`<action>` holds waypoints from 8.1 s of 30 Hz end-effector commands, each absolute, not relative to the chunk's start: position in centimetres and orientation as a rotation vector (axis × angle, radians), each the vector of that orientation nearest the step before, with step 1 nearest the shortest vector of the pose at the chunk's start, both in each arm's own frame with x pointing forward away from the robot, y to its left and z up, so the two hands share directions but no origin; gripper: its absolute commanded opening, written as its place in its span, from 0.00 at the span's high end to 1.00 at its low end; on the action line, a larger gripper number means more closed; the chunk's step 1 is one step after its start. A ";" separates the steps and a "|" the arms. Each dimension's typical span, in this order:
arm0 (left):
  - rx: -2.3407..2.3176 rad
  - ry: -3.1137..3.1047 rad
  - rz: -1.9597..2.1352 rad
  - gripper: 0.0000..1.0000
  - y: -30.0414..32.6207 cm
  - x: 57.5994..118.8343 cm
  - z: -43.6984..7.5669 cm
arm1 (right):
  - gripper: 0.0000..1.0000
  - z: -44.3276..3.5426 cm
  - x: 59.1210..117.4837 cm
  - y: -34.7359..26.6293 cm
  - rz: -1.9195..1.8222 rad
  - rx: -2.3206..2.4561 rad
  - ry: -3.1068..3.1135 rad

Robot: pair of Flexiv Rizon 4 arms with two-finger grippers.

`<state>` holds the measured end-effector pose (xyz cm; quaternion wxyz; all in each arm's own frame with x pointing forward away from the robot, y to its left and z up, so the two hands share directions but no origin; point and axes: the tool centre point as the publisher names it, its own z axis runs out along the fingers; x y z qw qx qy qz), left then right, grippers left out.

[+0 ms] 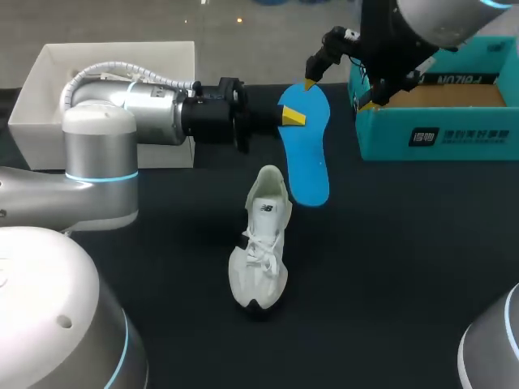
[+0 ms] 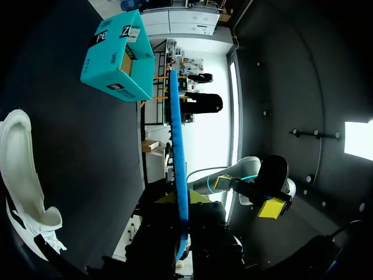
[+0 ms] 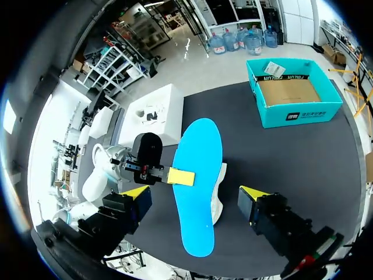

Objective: Take the shoe out of the shoebox, open the shoe tongue, remove and reinsert the insole, then place the shoe into the shoebox

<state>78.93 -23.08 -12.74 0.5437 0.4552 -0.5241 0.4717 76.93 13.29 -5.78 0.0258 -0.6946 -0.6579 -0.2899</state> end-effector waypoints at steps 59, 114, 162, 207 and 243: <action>1.058 -1.221 1.056 1.00 -22.9 78.4 -12.2 | 0.00 -10.0 75.6 8.5 -1.399 -1.088 -1.386; -0.396 -2.146 2.368 1.00 -21.1 80.3 -10.5 | 0.00 -10.7 75.2 8.5 -1.271 -1.204 -1.470; -2.074 -2.477 2.288 1.00 -21.1 79.8 -11.4 | 0.00 -10.7 75.2 8.5 -1.271 -1.204 -1.470; -2.520 -2.388 2.400 1.00 -25.1 81.4 -12.1 | 0.26 -10.8 77.6 11.2 -1.273 -1.217 -1.447; -2.514 -2.272 2.429 0.00 -26.1 81.6 -11.0 | 1.00 -11.5 78.4 12.7 -1.298 -1.210 -1.428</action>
